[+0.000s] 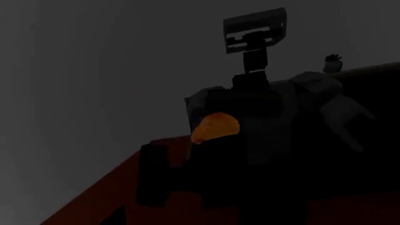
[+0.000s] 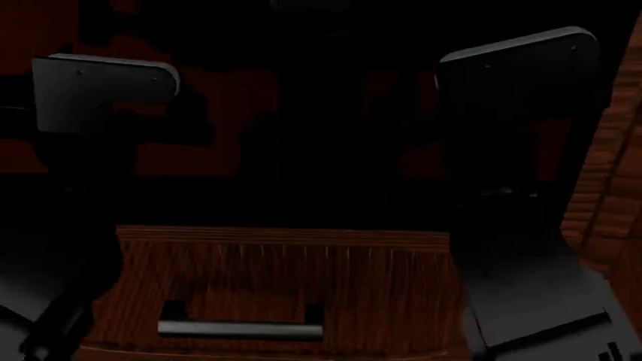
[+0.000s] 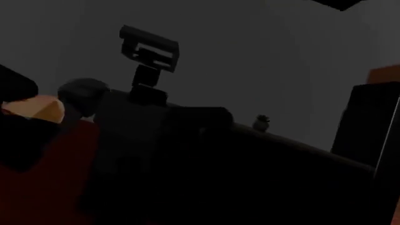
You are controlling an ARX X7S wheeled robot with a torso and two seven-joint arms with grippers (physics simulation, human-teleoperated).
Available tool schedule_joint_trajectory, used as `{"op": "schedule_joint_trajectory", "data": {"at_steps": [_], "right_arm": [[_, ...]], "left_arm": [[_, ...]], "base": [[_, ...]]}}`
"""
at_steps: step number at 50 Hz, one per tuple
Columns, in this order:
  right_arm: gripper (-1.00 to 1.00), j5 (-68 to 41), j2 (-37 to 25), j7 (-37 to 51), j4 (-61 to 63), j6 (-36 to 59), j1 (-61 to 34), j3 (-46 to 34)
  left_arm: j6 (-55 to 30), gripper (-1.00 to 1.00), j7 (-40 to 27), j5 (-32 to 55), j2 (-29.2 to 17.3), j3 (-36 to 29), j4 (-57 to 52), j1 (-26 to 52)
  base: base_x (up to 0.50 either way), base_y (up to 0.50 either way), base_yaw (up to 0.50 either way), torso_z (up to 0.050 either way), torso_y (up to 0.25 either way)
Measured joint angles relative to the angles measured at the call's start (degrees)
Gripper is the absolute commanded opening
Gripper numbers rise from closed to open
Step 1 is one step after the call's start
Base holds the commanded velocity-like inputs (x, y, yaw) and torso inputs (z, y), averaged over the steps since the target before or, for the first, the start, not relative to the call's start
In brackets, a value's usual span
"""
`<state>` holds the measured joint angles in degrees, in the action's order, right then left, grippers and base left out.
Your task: Close the oven door
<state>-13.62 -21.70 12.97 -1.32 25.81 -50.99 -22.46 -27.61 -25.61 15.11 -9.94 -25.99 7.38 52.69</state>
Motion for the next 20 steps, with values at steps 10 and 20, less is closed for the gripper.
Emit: {"op": "schedule_joint_trajectory", "data": {"at_steps": [10,20], "right_arm": [[1.0,0.0,1.7,-0.2,-11.9,-11.1,-2.5,-2.9],[1.0,1.7,2.3,1.2,-14.7,-16.1,-2.1,-4.1]], "left_arm": [[8.3,1.0,-5.4,-1.8,5.3,-2.0,6.9,-0.1],[10.8,1.0,-8.8,-5.6,8.1,-1.9,9.9,-0.3]], "base": [[0.06,0.0,0.0,0.008,-0.006],[0.08,0.0,0.01,0.011,-0.011]]}}
